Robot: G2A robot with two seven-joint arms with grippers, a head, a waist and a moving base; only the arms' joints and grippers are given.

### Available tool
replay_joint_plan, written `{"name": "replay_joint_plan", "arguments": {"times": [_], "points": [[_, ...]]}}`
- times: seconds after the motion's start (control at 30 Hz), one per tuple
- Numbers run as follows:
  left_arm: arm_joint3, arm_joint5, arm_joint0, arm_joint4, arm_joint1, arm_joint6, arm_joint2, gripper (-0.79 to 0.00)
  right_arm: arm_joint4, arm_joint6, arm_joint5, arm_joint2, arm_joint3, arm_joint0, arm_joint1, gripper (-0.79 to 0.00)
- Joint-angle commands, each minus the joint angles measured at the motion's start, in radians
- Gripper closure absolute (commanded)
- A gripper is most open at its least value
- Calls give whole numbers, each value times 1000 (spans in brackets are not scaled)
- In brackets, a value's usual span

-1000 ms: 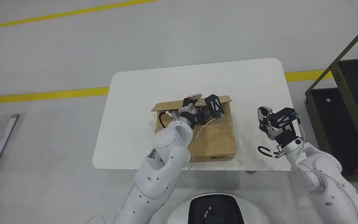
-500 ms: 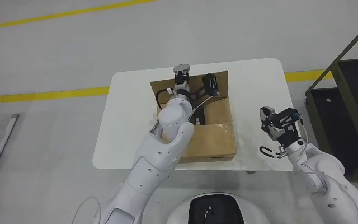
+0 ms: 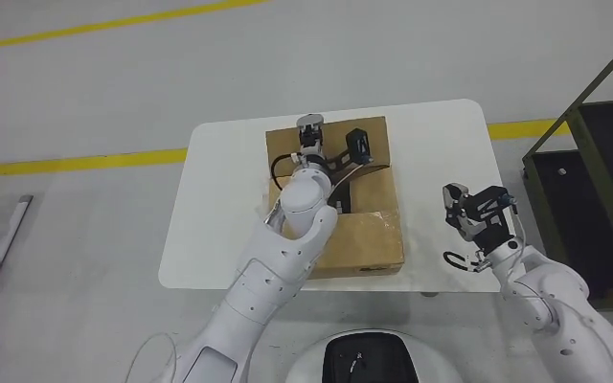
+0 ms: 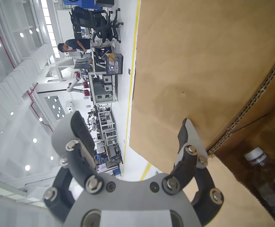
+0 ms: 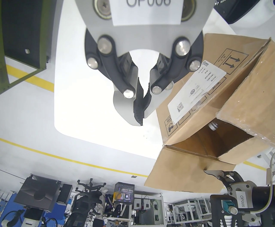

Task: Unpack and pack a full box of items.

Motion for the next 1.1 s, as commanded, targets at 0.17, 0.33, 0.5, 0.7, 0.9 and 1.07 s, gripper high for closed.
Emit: {"name": "replay_joint_plan", "arguments": {"times": [0.17, 0.33, 0.5, 0.7, 0.9, 1.07], "points": [[-79, 21, 47, -17, -1, -8, -40, -785, 75, -20, -51, 15, 5, 0, 1, 0], [-264, 15, 157, -106, 6, -34, -106, -785, 152, -27, -164, 53, 6, 9, 9, 0], [-463, -4, 316, -206, 17, -82, -176, -785, 197, 4, -319, 80, 23, 36, 21, 0], [-688, 11, 514, -339, 25, -139, -246, -785, 203, 43, -493, 96, 45, 66, 37, 0], [-826, -26, 659, -402, 40, -115, -311, -785, 159, 53, -564, 102, 53, 80, 46, 0], [-902, -18, 758, -407, 55, -47, -398, -785, 159, 53, -564, 102, 53, 80, 46, 0]]}}
